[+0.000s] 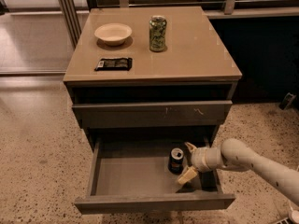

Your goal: Pick pepsi can from middle drawer and place on counter

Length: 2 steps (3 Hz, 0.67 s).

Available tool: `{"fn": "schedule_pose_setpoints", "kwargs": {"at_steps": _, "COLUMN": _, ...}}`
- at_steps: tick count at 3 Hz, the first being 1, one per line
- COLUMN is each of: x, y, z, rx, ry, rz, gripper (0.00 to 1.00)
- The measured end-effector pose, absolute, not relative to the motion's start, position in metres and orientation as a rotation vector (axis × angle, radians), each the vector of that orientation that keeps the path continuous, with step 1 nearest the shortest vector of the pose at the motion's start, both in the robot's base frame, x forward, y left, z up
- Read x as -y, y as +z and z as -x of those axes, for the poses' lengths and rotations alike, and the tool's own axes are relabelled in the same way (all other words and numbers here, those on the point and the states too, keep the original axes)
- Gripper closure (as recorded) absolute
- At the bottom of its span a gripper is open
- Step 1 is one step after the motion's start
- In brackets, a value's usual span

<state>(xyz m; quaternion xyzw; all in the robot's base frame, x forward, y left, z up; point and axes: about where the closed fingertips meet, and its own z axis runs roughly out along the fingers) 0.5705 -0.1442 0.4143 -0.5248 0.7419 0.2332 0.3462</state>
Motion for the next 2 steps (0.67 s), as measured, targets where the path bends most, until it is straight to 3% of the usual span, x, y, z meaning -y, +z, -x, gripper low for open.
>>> {"fn": "schedule_pose_setpoints", "kwargs": {"at_steps": 1, "x": 0.126, "y": 0.408, "z": -0.575, "rx": -1.888, "ry": 0.651, "rz": 1.381, "gripper": 0.0}}
{"fn": "schedule_pose_setpoints", "kwargs": {"at_steps": 2, "x": 0.11, "y": 0.403, "z": -0.578, "rx": -1.851, "ry": 0.669, "rz": 1.414, "gripper": 0.18}}
